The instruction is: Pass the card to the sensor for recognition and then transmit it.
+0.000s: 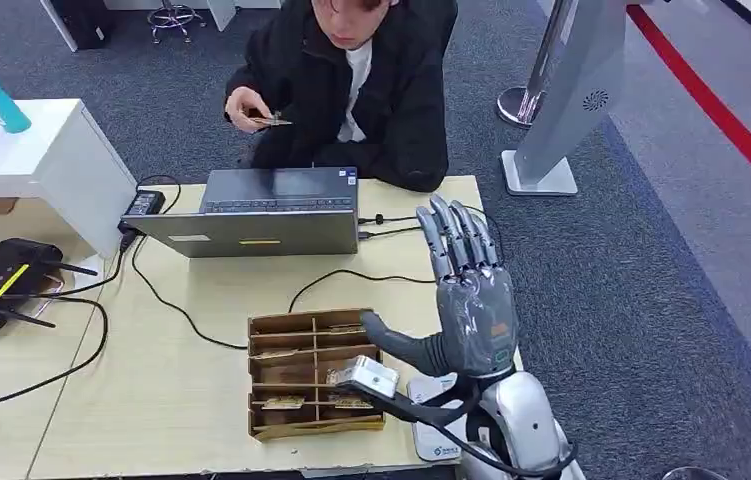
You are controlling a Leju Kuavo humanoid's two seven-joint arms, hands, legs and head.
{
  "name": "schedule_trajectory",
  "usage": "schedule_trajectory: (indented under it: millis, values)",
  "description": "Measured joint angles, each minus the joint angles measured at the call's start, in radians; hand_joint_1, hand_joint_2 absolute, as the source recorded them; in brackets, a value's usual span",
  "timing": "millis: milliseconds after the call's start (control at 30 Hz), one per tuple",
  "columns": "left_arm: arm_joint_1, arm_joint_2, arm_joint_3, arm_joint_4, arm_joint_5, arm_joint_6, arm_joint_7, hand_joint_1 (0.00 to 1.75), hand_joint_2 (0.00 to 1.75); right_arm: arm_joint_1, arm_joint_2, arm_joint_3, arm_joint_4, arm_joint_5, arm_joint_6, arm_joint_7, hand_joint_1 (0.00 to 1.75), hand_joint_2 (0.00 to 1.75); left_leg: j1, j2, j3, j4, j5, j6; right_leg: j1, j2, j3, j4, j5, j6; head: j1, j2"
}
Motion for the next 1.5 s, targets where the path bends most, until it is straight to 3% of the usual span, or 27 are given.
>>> schedule_trajectory:
  millis: [567, 1033, 1067, 1500]
  values:
    - [0.006, 0.000, 0.017, 0.000, 0.000, 0.003, -0.004, 0.00, 0.00, 0.118, -0.023, -0.053, -0.176, -0.053, -0.082, -0.034, 0.00, 0.00, 0.000, 0.000, -0.001, 0.000, 0.000, 0.000, 0.000, 0.000, 0.000, 0.000, 0.000, 0.000, 0.000, 0.000]
    - [0.011, -0.002, 0.061, 0.000, 0.000, 0.003, -0.021, 0.00, 0.00, 0.210, -0.025, -0.073, -0.245, -0.169, -0.058, -0.133, 0.00, 0.00, 0.000, 0.000, -0.001, 0.000, 0.000, 0.000, 0.000, 0.000, 0.000, 0.000, 0.000, 0.000, 0.000, 0.000]
    - [0.011, -0.003, 0.065, 0.000, 0.000, 0.003, -0.021, 0.00, 0.00, 0.214, -0.025, -0.070, -0.245, -0.172, -0.052, -0.138, 0.00, 1.75, 0.000, 0.000, -0.001, 0.000, 0.000, 0.000, 0.000, 0.000, 0.000, 0.000, 0.000, 0.000, 0.000, 0.000]
    - [0.011, -0.007, 0.102, 0.000, 0.000, 0.003, -0.021, 0.00, 0.00, 0.249, -0.030, -0.009, -0.221, -0.203, 0.025, -0.187, 0.00, 1.75, 0.000, 0.000, -0.001, 0.000, 0.000, 0.000, 0.000, 0.000, 0.000, 0.000, 0.000, 0.000, 0.000, 0.000]
